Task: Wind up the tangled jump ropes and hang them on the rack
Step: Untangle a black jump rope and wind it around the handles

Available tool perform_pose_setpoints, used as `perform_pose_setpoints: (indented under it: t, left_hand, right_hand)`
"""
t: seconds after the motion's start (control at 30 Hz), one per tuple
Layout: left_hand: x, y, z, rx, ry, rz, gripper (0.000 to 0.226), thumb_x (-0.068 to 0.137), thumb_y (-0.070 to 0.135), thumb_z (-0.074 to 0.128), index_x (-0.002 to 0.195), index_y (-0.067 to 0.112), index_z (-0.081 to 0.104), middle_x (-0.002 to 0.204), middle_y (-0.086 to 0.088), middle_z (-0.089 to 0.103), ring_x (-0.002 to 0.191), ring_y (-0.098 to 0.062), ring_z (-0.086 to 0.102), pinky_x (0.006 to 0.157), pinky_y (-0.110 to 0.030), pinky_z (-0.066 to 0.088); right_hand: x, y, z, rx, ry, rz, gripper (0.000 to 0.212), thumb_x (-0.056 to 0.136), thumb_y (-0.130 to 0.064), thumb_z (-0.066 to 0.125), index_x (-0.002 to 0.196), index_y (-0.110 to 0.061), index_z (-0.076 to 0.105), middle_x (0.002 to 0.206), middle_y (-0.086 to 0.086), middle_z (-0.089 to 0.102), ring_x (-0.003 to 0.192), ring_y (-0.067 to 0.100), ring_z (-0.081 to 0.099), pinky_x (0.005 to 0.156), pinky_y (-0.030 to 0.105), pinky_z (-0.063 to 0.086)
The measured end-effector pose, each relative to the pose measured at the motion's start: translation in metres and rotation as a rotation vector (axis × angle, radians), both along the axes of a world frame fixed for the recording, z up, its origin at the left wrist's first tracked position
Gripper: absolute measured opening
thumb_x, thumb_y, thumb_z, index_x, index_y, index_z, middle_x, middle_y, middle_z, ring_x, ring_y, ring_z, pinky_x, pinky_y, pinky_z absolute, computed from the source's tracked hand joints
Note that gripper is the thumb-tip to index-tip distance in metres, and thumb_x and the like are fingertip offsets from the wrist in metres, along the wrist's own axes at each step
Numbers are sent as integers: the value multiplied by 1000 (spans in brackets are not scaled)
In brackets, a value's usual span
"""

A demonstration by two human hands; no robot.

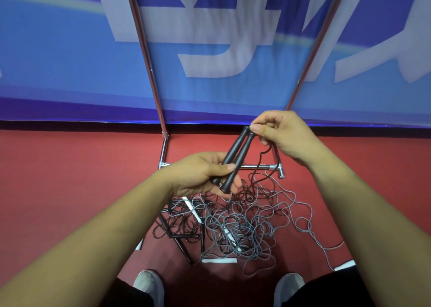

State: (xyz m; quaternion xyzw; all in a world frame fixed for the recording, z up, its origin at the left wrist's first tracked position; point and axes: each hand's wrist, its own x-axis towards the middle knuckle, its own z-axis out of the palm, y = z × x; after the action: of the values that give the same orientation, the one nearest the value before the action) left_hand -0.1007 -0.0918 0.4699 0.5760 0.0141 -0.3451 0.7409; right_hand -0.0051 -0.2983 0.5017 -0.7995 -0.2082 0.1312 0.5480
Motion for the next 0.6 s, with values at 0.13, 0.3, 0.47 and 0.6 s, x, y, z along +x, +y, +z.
perform_pose_setpoints:
  t: [0.13, 0.3, 0.47, 0.6]
  left_hand:
    - [3, -3, -6, 6, -8, 12, 30, 100, 7, 47, 125, -8, 52, 79, -5, 65, 72, -16, 64, 71, -29, 55]
    - [1, -4, -1, 4, -32, 16, 24, 88, 20, 57, 107, 6, 56, 84, -9, 70, 74, -17, 67, 77, -30, 55]
    - [1, -2, 2, -29, -65, -42, 25, 95, 17, 58, 115, 2, 57, 77, -4, 63, 73, -18, 67, 72, -28, 57]
    - [4, 6, 5, -55, -162, 1, 10, 93, 11, 55, 100, 5, 55, 71, 0, 58, 67, -14, 62, 68, -25, 53]
  right_hand:
    - [-2, 2, 0, -26, -45, -8, 13, 93, -11, 68, 82, -19, 69, 64, 16, 57, 60, 20, 50, 64, 34, 39]
    - [-3, 5, 2, -32, -127, -34, 8, 93, -7, 65, 93, -8, 73, 71, 6, 64, 57, 8, 52, 61, 19, 44]
    - [-1, 6, 3, -19, -162, -58, 9, 93, -9, 67, 92, -12, 74, 59, -11, 62, 56, 4, 52, 61, 14, 44]
    - [0, 2, 7, 63, -68, -3, 11, 96, -9, 62, 92, -14, 70, 63, 0, 59, 55, 5, 53, 59, 14, 44]
